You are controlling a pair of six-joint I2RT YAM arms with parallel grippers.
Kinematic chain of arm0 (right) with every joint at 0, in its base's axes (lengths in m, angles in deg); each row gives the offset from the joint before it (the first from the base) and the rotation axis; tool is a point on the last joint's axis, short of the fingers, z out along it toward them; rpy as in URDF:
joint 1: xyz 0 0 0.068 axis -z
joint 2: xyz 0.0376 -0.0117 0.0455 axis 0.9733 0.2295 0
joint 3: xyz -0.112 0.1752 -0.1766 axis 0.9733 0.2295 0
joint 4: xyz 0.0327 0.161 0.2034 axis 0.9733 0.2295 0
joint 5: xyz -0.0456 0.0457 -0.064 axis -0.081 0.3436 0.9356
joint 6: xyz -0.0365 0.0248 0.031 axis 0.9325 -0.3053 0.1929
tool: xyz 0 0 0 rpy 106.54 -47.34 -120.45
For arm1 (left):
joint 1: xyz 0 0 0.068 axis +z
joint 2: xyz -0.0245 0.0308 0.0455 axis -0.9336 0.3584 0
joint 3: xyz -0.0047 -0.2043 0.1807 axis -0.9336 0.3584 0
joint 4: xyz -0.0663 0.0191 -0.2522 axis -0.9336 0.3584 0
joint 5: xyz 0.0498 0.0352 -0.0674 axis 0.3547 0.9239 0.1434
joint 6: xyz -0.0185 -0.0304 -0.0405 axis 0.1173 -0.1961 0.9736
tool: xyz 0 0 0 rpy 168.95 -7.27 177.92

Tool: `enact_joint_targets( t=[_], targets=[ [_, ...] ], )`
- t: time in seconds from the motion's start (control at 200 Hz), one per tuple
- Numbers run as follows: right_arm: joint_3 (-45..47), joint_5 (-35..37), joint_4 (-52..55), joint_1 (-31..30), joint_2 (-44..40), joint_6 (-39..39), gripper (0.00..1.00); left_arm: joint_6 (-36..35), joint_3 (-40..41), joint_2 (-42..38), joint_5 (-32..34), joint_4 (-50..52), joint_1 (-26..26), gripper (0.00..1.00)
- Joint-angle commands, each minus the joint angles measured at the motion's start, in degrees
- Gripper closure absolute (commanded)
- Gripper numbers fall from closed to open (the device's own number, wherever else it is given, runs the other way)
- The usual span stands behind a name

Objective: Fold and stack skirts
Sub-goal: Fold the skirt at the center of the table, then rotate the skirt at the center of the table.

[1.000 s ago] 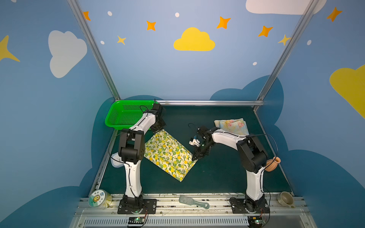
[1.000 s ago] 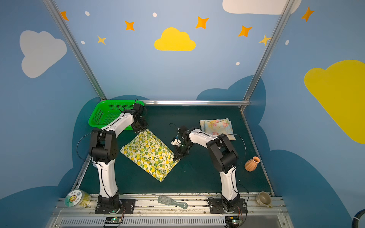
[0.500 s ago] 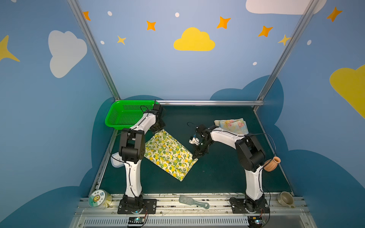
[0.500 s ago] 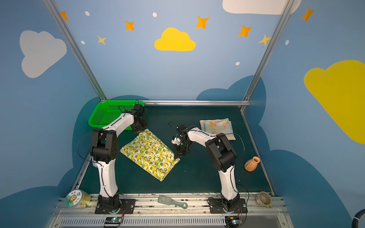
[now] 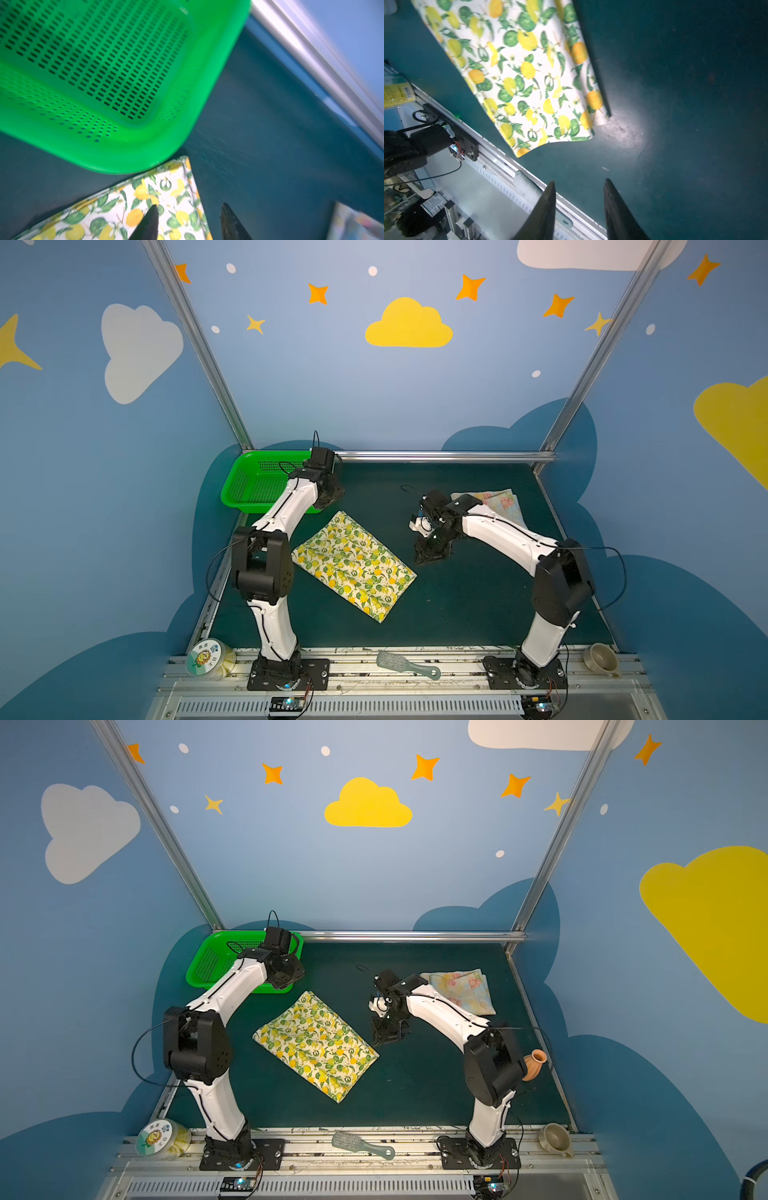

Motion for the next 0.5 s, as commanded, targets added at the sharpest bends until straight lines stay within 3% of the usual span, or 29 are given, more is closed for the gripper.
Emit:
enact_joint_targets(
  t=[0.0,0.225,0.496],
  targets=[
    [0.7,-0.3,0.1,-3.6,0.6,-2.1,0.68,-0.8,6.0,-3.1,-3.0,0.4,-1.6,0.6],
    [5.7,-10.0,-11.9,-3.7,4.2,-7.4,0.98,1.1,22.1,-9.5,-6.2,-3.1,-3.7,0.74],
    [9.6,-12.1,-21.3,-2.3,10.1,-11.3,1.0,0.7,32.8,-11.1,-5.4,-5.3,-4.6,0.8]
  ],
)
